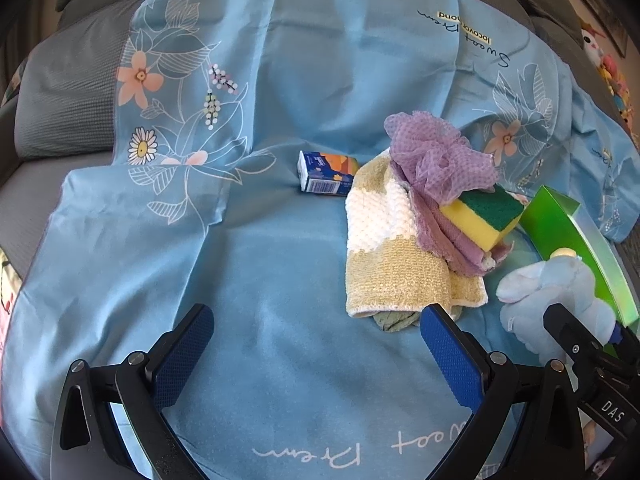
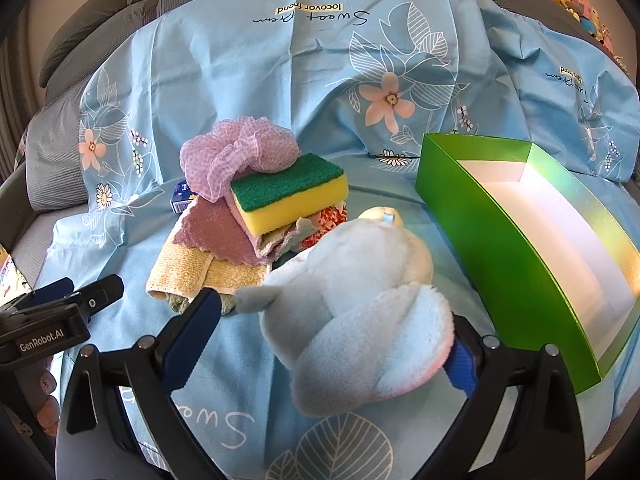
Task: Organize soft objects
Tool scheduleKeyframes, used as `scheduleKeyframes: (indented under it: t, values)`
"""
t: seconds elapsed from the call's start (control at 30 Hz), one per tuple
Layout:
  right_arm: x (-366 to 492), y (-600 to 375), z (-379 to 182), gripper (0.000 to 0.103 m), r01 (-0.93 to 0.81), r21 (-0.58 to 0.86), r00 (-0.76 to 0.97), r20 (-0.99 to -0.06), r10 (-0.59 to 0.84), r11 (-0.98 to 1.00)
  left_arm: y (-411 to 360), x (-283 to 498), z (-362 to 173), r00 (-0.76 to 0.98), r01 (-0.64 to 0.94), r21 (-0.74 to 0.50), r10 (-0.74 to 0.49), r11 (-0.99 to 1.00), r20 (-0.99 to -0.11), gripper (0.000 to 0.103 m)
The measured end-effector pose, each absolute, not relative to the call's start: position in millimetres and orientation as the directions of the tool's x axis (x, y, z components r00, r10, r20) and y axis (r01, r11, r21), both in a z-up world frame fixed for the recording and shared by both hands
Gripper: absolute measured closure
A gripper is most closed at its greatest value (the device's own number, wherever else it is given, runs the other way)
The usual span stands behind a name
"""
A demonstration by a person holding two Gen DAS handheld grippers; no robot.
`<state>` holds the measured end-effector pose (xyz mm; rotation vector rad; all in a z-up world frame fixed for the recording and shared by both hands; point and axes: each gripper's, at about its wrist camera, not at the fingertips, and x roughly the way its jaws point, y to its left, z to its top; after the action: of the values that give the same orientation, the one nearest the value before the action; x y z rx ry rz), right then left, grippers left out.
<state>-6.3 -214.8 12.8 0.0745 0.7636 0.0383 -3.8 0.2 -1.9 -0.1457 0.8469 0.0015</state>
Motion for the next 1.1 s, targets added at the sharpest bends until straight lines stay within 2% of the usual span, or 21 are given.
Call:
scheduleKeyframes:
  t: [0.27, 0.63, 0.9, 1.1]
  values:
    - [-9.1, -217.3, 17.0, 0.008, -0.009, 0.107, 0.731, -0.678, 0.080, 0.994, 3.0, -3.5, 0.5, 0.664, -0.075, -0.149, -0.062, 0.986, -0.745, 0.000]
    - [-14.2, -235.4, 35.0, 0.008, -0.008, 0.176, 0.742, -0.659, 0.124, 0.984, -4.8, -2.5, 5.3, 0.661, -0.034, -0.228, -0.149, 0.973, -0.736, 0.000]
    - [-14.7, -254.0, 38.4, 0.009, 0.007, 0.209, 0.689, -0.710, 0.147, 0.978, -47.7, -6.7, 8.3, 0.608, 0.153, -0.340, -0.359, 0.928, -0.708, 0.000]
    - [-3.4, -270.3, 29.8, 0.014, 0.005, 0.326, 0.621, -0.742, 0.253, 0.945, -87.9, -3.9, 3.1, 0.509, 0.283, -0.466, -0.543, 0.838, -0.668, 0.000]
